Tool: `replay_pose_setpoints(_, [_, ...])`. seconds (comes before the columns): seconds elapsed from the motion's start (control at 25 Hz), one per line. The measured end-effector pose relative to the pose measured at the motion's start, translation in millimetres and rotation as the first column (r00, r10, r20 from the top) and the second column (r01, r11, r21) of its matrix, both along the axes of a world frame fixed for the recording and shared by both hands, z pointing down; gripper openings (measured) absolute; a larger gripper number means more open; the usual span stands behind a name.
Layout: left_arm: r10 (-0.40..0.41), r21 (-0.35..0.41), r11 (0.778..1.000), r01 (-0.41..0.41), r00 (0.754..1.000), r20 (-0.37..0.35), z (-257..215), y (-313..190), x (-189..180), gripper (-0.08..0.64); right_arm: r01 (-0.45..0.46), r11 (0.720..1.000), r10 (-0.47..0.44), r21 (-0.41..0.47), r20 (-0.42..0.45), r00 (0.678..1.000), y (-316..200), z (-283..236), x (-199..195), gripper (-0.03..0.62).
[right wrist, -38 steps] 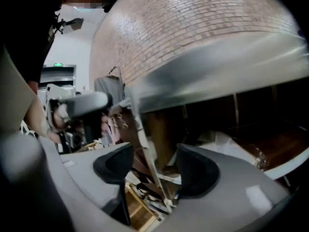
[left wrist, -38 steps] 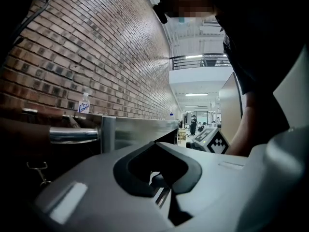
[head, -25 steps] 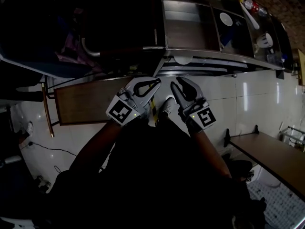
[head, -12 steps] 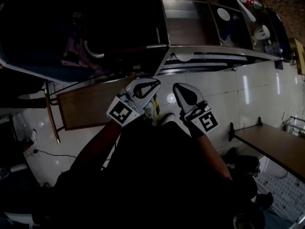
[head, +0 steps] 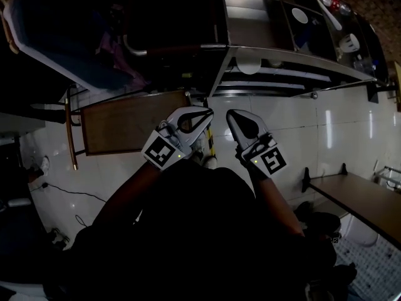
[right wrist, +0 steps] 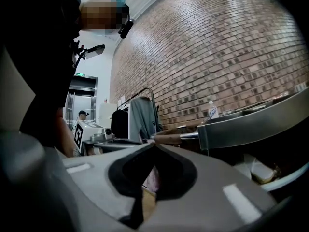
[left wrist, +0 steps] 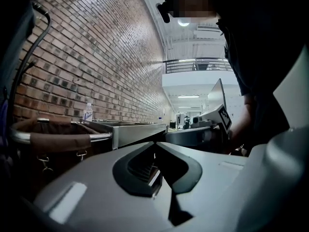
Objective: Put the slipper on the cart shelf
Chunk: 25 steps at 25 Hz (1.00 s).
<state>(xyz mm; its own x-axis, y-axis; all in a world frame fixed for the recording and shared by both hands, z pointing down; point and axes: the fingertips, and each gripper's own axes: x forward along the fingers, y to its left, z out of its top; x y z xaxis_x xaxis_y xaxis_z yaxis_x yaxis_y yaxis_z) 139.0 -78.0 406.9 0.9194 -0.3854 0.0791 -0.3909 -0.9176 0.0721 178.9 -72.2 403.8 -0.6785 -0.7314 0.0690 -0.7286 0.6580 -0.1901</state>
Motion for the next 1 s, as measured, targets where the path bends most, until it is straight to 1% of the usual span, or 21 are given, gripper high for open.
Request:
replay_pose_setpoints(0.28, [-0.089,0.011,0.996,0.089,0.996,0.003,-7,66,-18,0.008,0.101,0.995,-0.101,0.017,0.012,0.995,63,-7,-22,0.000])
replay_pose_setpoints(0.44, [-0.152,0.001,0.988,0.152,0.988,0.010,-6,103,-34,0.008,0.158,0.987,-0.158,0.018,0.009,0.987,97,-6,-37,0.000])
replay_pose_setpoints(0.6, [-0.199,0.007,0.980,0.199,0.980,0.019,-9,131,-52,0.008,0.211,0.977,-0.211,0.029,0.009,0.977,124,-9,-57,0.000])
replay_pose_setpoints(0.72, [-0.229,0.014,0.973,0.229,0.973,0.034,-15,147,-66,0.008,0.244,0.969,-0.245,0.024,0.018,0.969,141,-12,-70,0.000])
replay_pose_setpoints(0.88, [-0.273,0.030,0.962,0.272,0.961,0.034,-23,158,-88,0.008,0.291,0.956,-0.291,0.028,0.020,0.956,154,-16,-94,0.000])
replay_pose_setpoints(1.0, [-0.290,0.023,0.957,0.289,0.956,0.040,-23,162,-105,0.008,0.317,0.948,-0.317,0.018,0.016,0.948,159,-16,-112,0.000])
